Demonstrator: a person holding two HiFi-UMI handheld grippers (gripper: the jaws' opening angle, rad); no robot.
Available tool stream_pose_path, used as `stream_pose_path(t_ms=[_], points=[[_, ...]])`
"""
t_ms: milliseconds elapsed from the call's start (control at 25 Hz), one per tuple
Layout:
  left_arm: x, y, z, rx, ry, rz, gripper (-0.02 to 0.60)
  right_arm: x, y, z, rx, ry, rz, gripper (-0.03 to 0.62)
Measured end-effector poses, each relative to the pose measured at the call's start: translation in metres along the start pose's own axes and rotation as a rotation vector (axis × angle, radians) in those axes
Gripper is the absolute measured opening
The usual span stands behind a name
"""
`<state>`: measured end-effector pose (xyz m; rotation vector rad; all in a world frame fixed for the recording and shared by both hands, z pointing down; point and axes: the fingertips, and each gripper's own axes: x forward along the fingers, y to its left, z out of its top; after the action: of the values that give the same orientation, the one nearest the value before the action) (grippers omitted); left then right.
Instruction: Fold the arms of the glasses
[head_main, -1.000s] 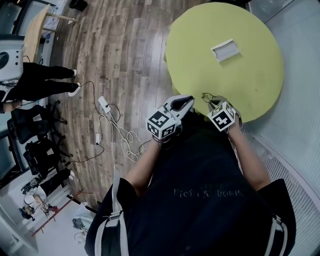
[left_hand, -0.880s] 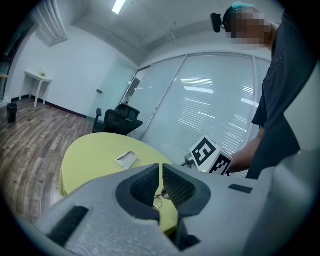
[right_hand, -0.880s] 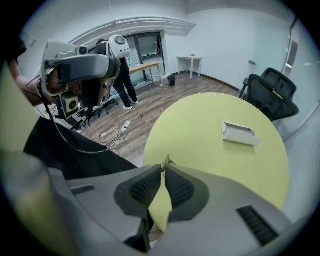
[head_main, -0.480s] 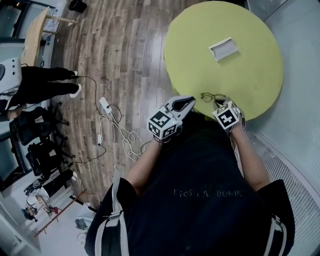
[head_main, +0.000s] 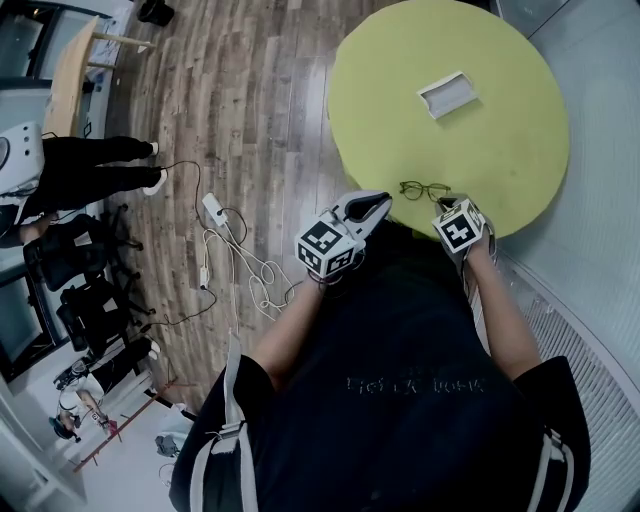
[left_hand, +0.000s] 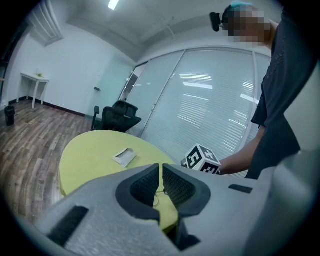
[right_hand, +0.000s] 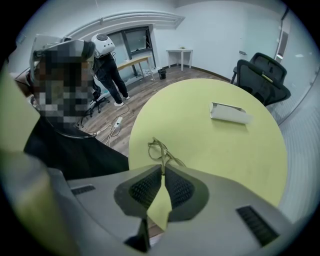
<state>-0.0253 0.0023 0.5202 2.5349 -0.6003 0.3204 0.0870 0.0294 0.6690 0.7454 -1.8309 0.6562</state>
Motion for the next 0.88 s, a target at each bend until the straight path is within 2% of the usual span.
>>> stream_pose_path(t_ms=[880], points=[[0.014, 0.002, -0.015, -0.013, 0.066, 0.010, 0.035, 0.032, -0.022, -0.025, -0.003, 0.052, -0.001, 0.043]])
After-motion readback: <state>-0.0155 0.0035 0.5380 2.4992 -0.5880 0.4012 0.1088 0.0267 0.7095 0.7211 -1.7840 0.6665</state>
